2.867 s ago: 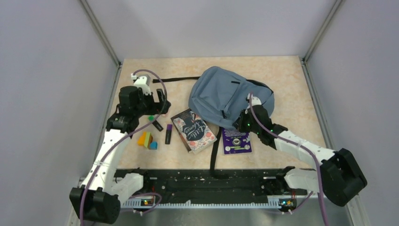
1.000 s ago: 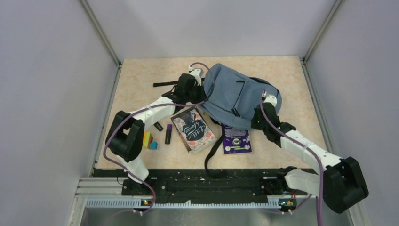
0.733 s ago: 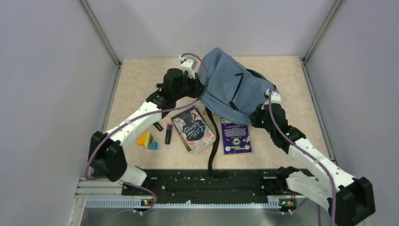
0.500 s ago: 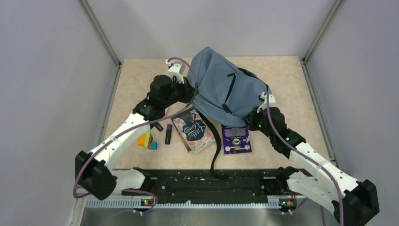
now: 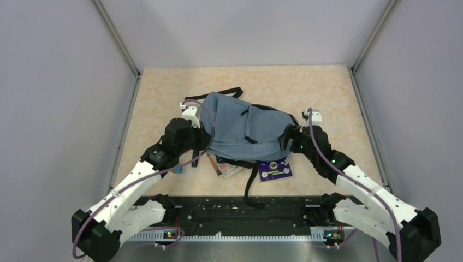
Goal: Pack the student bag
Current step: Adjust the student bag at the center of the board.
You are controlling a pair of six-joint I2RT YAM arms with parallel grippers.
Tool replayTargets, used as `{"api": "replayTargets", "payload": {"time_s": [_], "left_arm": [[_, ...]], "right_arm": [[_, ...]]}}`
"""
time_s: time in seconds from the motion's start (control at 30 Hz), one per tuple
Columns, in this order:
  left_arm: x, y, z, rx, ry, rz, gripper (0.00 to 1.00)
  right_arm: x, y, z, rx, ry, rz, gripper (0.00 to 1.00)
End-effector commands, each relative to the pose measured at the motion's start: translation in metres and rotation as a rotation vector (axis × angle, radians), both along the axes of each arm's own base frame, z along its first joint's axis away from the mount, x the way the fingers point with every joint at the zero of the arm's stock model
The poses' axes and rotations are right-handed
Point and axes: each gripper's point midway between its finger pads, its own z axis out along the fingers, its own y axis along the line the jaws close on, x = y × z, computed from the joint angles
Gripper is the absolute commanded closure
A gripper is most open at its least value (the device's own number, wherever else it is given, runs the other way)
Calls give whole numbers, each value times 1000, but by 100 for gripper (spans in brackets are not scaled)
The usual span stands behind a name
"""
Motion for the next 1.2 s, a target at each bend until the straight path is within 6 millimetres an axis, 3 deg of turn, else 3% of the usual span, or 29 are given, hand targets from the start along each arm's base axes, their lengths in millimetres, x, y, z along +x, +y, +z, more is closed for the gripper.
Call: {"api": "replayTargets", "payload": {"time_s": [0.0, 0.13, 0.17, 0.3, 0.43, 0.57, 0.63, 0.73, 0.93, 1.0, 1.17], "left_arm": [[1, 21, 18, 66, -87, 51, 98], [-1, 34, 27, 130, -115, 67, 72], [0, 39, 31, 148, -124, 78, 61], [5, 55, 57, 218, -178, 126, 35], [12, 44, 98, 176, -268, 90, 28], [22, 4, 117, 34, -307, -31, 25], [28, -20, 112, -37, -282, -87, 24], [41, -58, 88, -123, -195, -136, 23], [57, -120, 33, -133, -35, -203, 19], [60, -131, 13, -87, 9, -202, 19], [70, -143, -23, 33, 44, -169, 18]], "right_arm": [[23, -28, 39, -69, -92, -170, 20], [27, -17, 42, -48, -82, -139, 20], [27, -15, 42, -40, -81, -131, 20], [31, -12, 48, -21, -102, -128, 18], [39, -12, 38, -61, -85, -146, 12], [49, -14, 13, -117, -18, -187, 9], [52, -10, 0, -111, 11, -182, 9], [51, -1, -16, -81, 51, -157, 11], [43, 9, -26, -12, 62, -122, 15], [39, 9, -28, 2, 61, -113, 19], [28, 6, -40, 16, 74, -103, 42]]}}
